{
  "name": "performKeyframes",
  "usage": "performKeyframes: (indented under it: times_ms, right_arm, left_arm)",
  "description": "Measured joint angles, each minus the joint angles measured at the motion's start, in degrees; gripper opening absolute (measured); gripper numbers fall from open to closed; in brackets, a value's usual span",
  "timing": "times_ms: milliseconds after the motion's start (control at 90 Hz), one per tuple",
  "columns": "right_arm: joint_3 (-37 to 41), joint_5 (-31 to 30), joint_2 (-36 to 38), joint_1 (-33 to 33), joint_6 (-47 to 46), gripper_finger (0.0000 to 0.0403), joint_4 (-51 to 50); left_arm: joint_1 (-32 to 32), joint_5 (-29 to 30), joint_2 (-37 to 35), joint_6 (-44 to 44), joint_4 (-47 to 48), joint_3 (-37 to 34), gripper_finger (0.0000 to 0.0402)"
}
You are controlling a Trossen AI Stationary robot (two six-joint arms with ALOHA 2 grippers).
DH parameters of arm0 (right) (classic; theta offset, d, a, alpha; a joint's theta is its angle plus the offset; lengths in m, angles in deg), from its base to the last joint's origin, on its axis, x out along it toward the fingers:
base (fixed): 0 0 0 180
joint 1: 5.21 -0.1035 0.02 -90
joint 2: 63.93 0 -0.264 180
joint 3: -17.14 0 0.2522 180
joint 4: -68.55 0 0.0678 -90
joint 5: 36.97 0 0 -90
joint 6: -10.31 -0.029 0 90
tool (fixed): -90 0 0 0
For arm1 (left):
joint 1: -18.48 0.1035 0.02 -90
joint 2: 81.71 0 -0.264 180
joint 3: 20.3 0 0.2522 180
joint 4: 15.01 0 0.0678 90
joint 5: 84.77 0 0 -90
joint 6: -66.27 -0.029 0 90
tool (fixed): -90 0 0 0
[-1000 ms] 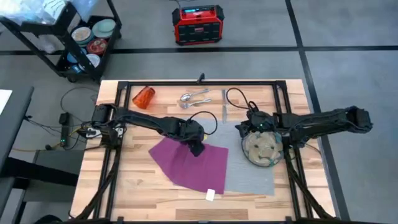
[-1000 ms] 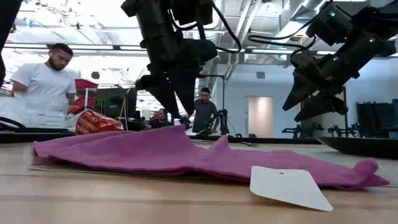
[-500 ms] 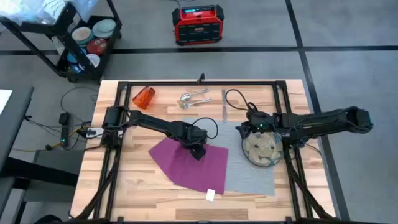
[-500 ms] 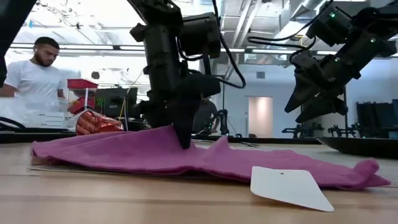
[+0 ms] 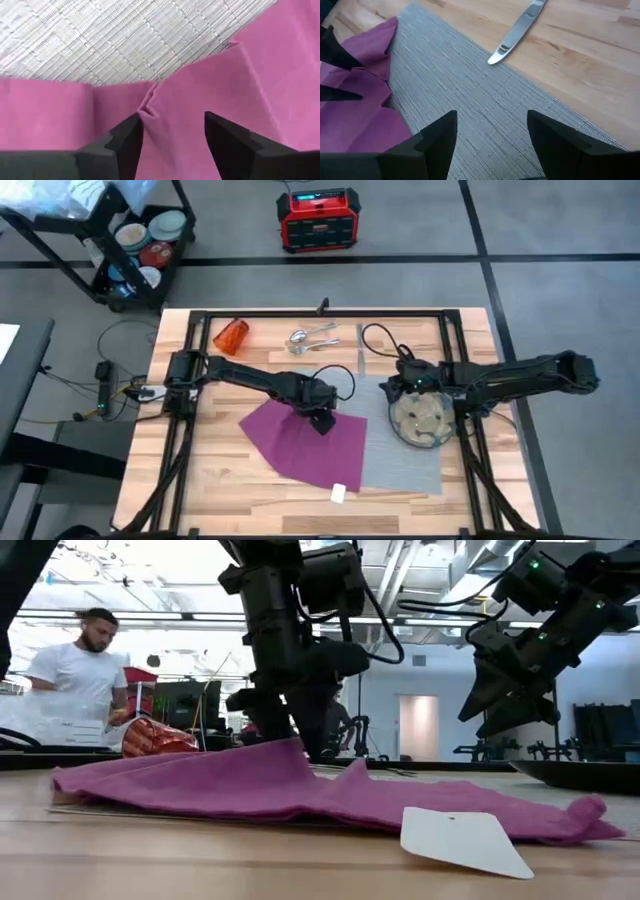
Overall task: Set table place
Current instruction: Fold the violet table napkin
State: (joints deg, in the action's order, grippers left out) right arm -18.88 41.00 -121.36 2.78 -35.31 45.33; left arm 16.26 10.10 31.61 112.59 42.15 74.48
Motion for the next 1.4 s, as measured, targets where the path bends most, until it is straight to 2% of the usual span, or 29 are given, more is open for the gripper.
performKeyframes:
  times_ms: [233, 367, 522, 733, 889, 1067, 1167, 1400]
  right_arm:
    - [0.00, 0.00, 0.00, 0.00, 0.00, 0.0228, -0.01]
    - [0.00, 0.00, 0.00, 0.00, 0.01, 0.0228, -0.01]
    - [0.00, 0.00, 0.00, 0.00, 0.02, 0.0228, -0.01]
    - [0.00, 0.00, 0.00, 0.00, 0.04, 0.0228, -0.02]
    - [0.00, 2.33, 0.31, 0.03, -0.87, 0.0223, -0.01]
    - [-1.91, 7.87, 2.73, -0.68, -1.73, 0.0208, -0.12]
    - [-4.24, 8.73, 4.55, -2.00, -0.37, 0.0200, -0.04]
    - [-9.01, 9.33, 7.10, -5.15, 4.97, 0.0184, -2.95]
  left_arm:
    - [0.15, 0.35, 0.00, 0.00, 3.42, 0.00, 0.0186]
    - [0.24, 0.37, -0.02, 0.00, 3.12, 0.00, 0.0165]
    - [0.24, 0.35, -0.02, -0.02, 2.41, 0.00, 0.0114]
    - [0.30, 0.35, -0.02, -2.01, 1.94, 0.00, 0.0010]
    - [1.40, -1.57, -1.74, -1.51, 4.71, 0.78, 0.0000]
    - [1.97, 0.21, -8.40, -1.26, 11.41, 6.54, 0.0000]
    - [2.16, 3.22, -12.30, -1.96, 15.08, 10.73, 0.0000]
    - [4.69, 3.60, -17.72, -1.86, 17.62, 17.95, 0.0000]
